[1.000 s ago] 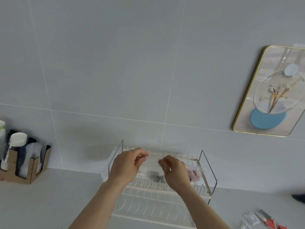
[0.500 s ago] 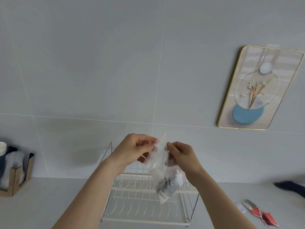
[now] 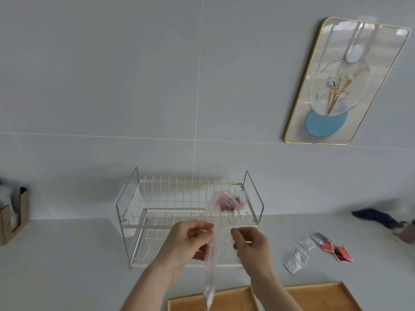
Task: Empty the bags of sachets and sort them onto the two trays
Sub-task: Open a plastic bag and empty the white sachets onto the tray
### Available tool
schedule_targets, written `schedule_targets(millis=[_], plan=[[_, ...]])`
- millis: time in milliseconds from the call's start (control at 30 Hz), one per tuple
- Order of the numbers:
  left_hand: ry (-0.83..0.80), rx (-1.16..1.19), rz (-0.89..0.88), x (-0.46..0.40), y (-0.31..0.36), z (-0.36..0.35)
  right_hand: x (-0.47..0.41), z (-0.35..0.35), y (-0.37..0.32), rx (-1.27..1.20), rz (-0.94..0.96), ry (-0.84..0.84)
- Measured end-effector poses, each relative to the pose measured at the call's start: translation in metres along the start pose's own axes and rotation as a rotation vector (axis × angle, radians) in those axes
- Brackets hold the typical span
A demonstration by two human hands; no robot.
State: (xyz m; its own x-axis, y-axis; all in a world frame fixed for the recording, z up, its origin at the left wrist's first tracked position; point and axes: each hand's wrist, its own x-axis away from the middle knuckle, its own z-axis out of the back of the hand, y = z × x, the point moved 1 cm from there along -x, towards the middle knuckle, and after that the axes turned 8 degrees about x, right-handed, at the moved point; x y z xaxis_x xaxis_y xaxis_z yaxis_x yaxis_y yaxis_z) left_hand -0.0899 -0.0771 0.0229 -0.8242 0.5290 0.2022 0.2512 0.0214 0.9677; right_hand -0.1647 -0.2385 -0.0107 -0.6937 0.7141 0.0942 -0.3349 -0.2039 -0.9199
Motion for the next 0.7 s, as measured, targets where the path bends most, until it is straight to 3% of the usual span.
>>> schedule_targets(millis=[200,433,700], plan=[[0.124,-0.064,0.056,0.008,-0.043,-0.005,0.033,-0.02,0.01,-0.154,-0.195,-0.401],[0.078,-0.081,0.133,0.011,-0.074,0.001,0.038,-0.022,0.021,-0.163,-0.382,-0.444],[0.172,-0.057,0.122,0.015,-0.086,0.002,0.033,-0.027,0.031,-0.058,-0.235,-0.443]])
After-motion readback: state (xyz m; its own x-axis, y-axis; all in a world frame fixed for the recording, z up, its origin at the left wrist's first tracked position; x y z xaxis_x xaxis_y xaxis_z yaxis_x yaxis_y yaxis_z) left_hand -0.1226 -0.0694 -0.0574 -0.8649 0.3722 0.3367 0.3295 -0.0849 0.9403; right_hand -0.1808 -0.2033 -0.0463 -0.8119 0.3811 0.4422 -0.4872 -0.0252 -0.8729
